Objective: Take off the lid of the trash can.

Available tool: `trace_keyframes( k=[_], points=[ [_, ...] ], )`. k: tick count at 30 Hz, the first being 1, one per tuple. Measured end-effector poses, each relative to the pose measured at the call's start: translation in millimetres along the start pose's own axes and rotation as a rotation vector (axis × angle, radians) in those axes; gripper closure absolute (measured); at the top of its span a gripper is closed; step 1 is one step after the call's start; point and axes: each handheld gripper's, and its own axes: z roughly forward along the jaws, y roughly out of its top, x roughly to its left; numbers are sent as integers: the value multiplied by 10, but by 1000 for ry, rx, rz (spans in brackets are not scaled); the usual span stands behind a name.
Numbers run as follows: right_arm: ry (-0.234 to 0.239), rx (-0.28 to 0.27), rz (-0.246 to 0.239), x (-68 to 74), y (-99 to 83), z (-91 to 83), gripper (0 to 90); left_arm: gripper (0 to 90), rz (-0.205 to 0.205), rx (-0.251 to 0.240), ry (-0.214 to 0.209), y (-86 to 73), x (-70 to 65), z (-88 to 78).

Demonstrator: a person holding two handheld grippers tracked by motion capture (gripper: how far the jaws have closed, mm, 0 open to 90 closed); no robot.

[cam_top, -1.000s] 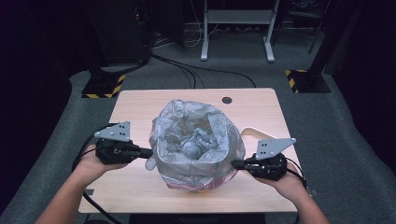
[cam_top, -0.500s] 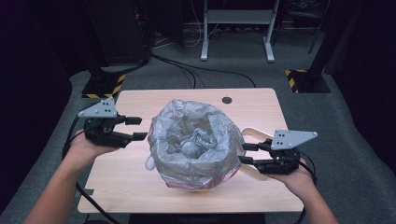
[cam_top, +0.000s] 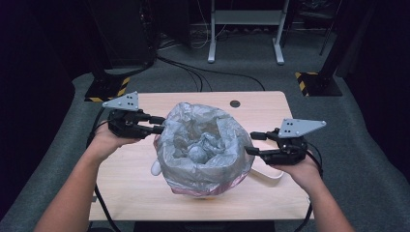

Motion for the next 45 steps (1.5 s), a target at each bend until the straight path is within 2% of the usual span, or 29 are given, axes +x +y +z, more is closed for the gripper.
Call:
trace_keyframes(
  k=[4,5,9,12,19,21,22,23,24,25,29,33,37,42,44,45],
  points=[
    [-3,-24,-8,-11,101,-24,482,880,7,39,-8,-43,-21,46],
    [-6,-29,-13,-9,130,-26,481,893,6,41,-6,-56,-28,53],
    [-9,-54,-13,-16,219,-7,479,899,-19,29,-12,-128,-44,83],
    [-13,-55,-10,-37,232,38,479,899,-37,48,-29,-180,-44,122],
    [9,-30,3,-56,156,111,514,899,-68,84,-63,-226,-34,184],
    [10,-25,11,-63,121,115,517,896,-74,83,-51,-221,-29,164],
    [9,-23,13,-67,106,113,517,852,-87,86,-28,-213,-22,144],
    [6,-21,14,-70,94,107,517,736,-110,85,-16,-202,-7,117],
    [4,-21,17,-73,84,97,517,689,-116,78,-14,-191,1,73],
    [2,-23,18,-77,76,85,517,673,-108,63,-6,-174,-3,23],
    [-5,-31,20,-84,68,35,516,515,-102,16,50,-34,-24,-164],
    [-12,-37,25,-86,71,11,509,418,-63,-30,74,180,-86,-224],
    [-12,-44,20,-78,95,5,507,395,-10,-34,49,426,-164,-106],
    [-7,-48,15,-64,131,18,499,375,40,11,10,676,-246,195],
    [-5,-51,16,-58,132,19,492,375,50,45,23,737,-249,339],
    [-5,-51,16,-58,132,19,492,372,50,45,23,737,-249,339]
  ],
)
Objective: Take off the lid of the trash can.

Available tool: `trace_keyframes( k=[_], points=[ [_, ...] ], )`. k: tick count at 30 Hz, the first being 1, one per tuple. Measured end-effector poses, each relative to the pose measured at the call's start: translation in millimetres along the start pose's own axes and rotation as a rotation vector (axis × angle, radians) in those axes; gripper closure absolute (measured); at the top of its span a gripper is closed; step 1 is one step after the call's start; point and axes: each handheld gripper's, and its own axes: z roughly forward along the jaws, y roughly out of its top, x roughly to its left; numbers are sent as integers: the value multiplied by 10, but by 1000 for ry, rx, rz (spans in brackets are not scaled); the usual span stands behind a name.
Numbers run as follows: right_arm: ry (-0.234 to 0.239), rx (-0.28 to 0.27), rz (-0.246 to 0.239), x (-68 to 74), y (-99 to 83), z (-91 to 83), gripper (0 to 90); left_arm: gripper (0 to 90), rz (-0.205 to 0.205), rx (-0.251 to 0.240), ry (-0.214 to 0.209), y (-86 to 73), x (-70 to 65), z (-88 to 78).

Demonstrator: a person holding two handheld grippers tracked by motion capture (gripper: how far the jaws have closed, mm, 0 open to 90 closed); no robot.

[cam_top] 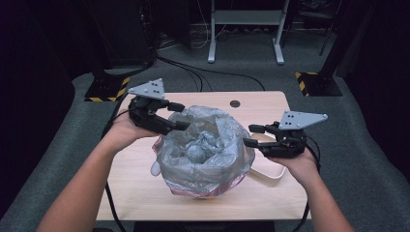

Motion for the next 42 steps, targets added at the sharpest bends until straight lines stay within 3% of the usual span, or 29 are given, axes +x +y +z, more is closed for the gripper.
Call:
trace_keyframes(
  k=[2,6,7,9,13,20,21,23,28,31,32,34,35,36,38,39,40,42],
  points=[
    [0,-4,1,9,-9,-7,489,373,-5,21,5,24,43,157],
    [0,-9,2,16,-32,-28,489,393,-9,20,-10,40,52,230],
    [-1,-9,4,17,-40,-33,489,401,7,40,-27,44,28,267],
    [-2,-9,3,17,-44,-36,489,406,21,49,-21,43,11,283],
    [-4,-11,6,20,-70,-50,489,415,21,85,-22,38,1,340],
    [-9,-6,13,12,-119,-50,489,429,59,108,7,51,-39,320],
    [-9,-7,14,9,-125,-55,489,442,55,94,8,67,-43,299],
    [-10,-7,17,12,-131,-68,489,413,51,84,-16,112,-68,263],
    [-16,-18,24,-3,-141,-103,488,383,106,74,-54,307,-219,219],
    [-16,-17,27,-3,-160,-101,487,355,136,109,-89,403,-302,276],
    [-15,-17,29,1,-166,-99,487,346,146,151,-108,437,-349,359],
    [-14,-16,31,4,-178,-96,487,347,156,208,-113,440,-396,467],
    [-13,-17,31,6,-184,-97,487,353,156,208,-113,440,-396,467],
    [-13,-18,31,5,-191,-100,486,365,189,306,-106,418,-438,590],
    [-16,-18,36,-2,-209,-106,486,394,214,382,-78,375,-451,691],
    [-18,-18,41,-5,-221,-110,486,400,214,382,-78,375,-451,691],
    [-20,-17,42,-11,-232,-115,486,417,206,432,-66,360,-433,723],
    [-22,-16,45,-16,-258,-123,486,416,201,403,-72,368,-432,697]
  ],
)
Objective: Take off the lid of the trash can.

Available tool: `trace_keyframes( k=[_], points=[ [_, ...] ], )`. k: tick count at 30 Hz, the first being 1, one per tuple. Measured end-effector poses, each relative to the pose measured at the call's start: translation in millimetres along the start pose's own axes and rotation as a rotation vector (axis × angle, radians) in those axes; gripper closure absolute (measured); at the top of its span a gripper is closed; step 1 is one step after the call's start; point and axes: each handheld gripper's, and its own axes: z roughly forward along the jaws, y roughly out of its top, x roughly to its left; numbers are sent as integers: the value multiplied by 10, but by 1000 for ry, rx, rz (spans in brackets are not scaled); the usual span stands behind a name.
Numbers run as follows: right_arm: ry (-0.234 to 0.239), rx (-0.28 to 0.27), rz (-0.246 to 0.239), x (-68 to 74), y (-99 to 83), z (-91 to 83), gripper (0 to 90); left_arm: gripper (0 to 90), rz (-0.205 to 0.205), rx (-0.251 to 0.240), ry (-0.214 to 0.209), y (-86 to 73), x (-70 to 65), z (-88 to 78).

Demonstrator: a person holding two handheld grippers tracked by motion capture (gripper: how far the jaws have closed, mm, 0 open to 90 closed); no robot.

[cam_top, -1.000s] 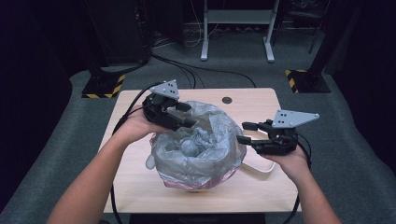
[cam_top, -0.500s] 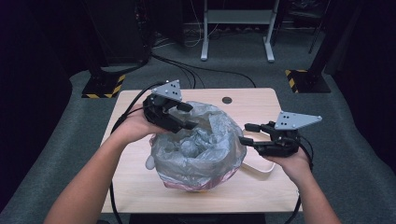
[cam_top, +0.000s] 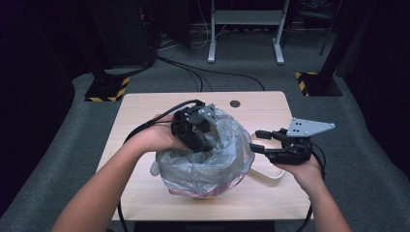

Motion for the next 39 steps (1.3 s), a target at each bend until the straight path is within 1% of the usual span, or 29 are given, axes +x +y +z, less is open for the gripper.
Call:
trace_keyframes(
  k=[1,2,3,6,7,8,9,10,11,12,13,16,17,18,19,20,21,22,23,24,26,30,32,34,37,38,39],
  points=[
    [-2,2,1,-5,-13,-2,486,410,0,0,0,0,0,0],
    [-4,5,5,-11,-24,-2,486,410,32,-25,27,22,-15,-25],
    [-4,5,9,-17,-35,-2,486,405,46,-22,33,44,-22,-33],
    [-8,3,15,-30,-58,4,485,401,64,-15,32,121,-42,-29],
    [-7,2,17,-32,-62,6,484,407,64,-15,32,121,-42,-29],
    [-7,1,18,-32,-65,9,484,411,75,14,27,172,-48,28],
    [-7,1,18,-32,-67,13,484,423,83,47,33,194,-53,78],
    [-6,2,19,-30,-69,18,484,437,102,88,54,214,-58,137],
    [-6,4,18,-29,-69,21,484,439,111,129,67,231,-64,197],
    [-6,6,16,-28,-70,24,484,446,117,152,51,244,-60,249],
    [-6,5,16,-28,-70,26,483,462,126,163,39,248,-53,292],
    [-6,6,15,-25,-76,25,483,460,119,213,24,242,-26,418],
    [-6,9,15,-24,-80,23,483,457,119,213,24,242,-26,418],
    [-9,13,12,-25,-86,23,483,451,127,253,-3,223,-36,516],
    [-13,17,11,-26,-94,22,483,445,127,253,-3,223,-36,516],
    [-15,20,12,-29,-102,19,482,446,140,291,-21,201,-53,618],
    [-16,20,16,-34,-113,16,481,445,148,302,-22,195,-61,653],
    [-18,19,18,-40,-123,13,479,443,157,308,-22,202,-57,661],
    [-21,19,20,-46,-133,11,479,442,157,308,-22,202,-57,661],
    [-21,20,23,-48,-141,11,478,442,150,306,-31,213,-50,663],
    [-29,27,21,-55,-166,15,476,440,138,307,-32,212,-46,671],
    [-37,41,21,-59,-198,29,473,439,137,311,-38,209,-50,684],
    [-37,38,22,-58,-199,29,473,455,133,310,-62,205,-45,694],
    [-37,34,22,-51,-192,28,473,457,132,307,-76,198,-38,698],
    [-35,36,21,-45,-186,31,473,450,136,296,-76,192,-33,703],
    [-36,37,20,-44,-185,33,473,445,137,302,-69,197,-37,698],
    [-35,37,20,-44,-183,34,473,438,149,313,-49,206,-39,681]
  ],
)
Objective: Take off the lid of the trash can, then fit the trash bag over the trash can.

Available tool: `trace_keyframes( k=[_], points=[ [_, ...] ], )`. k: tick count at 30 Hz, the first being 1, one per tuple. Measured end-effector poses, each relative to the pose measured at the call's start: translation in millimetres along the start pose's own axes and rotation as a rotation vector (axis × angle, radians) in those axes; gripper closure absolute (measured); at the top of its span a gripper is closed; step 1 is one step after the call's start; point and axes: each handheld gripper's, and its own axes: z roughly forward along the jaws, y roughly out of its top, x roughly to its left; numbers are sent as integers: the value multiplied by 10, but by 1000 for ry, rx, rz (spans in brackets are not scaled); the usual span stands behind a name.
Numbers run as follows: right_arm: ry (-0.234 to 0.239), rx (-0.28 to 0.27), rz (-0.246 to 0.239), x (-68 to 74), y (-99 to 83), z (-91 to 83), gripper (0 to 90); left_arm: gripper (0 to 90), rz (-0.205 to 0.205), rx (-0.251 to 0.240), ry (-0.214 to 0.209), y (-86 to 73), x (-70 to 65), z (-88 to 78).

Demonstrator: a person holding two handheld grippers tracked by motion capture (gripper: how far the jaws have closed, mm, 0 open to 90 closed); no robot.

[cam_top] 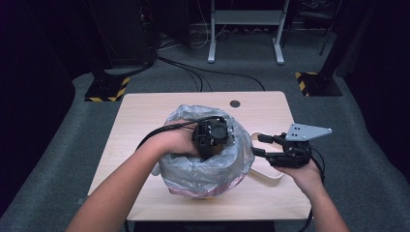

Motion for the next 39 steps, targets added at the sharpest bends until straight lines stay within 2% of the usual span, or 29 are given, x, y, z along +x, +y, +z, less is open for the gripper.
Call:
trace_keyframes(
  k=[2,5,7,8,9,11,15,16,17,19,21,22,23,27,29,34,39],
  points=[
    [0,0,-1,3,5,-2,472,406,-4,-23,31,-1,-6,-68],
    [-1,0,-1,1,11,-15,471,394,6,-95,64,-8,-22,-262],
    [-3,-2,-1,-3,14,-29,470,392,12,-137,72,-26,-51,-397],
    [-4,-5,-1,-6,15,-35,469,389,12,-137,72,-26,-51,-397],
    [-5,-5,0,-6,17,-40,466,389,20,-169,81,-65,-78,-518],
    [-7,-5,0,-10,18,-46,465,382,6,-208,86,-141,-90,-621],
    [-13,2,0,-21,-6,-34,448,371,-60,-337,95,-420,-85,-774],
    [-15,6,2,-23,-20,-29,445,369,-60,-337,95,-420,-85,-774],
    [-17,10,5,-25,-38,-24,444,367,-108,-417,93,-581,-75,-824],
    [-23,26,9,-32,-70,-13,440,358,-147,-482,111,-738,-60,-868],
    [-28,33,13,-37,-93,-13,439,352,-189,-527,138,-883,-47,-896],
    [-31,32,11,-38,-106,-20,439,349,-189,-527,138,-883,-47,-896],
    [-33,31,14,-35,-115,-28,438,349,-221,-571,140,-1003,-42,-908],
    [-48,44,12,-33,-162,-42,426,347,-260,-622,167,-1187,-75,-918],
    [-53,51,10,-34,-199,-42,422,342,-280,-653,156,-1276,-97,-913],
    [-74,81,12,-59,-297,-18,418,337,-301,-659,170,-1389,-125,-882],
    [-88,108,30,-111,-444,46,424,339,-356,-710,178,-1557,-129,-825]
  ],
)
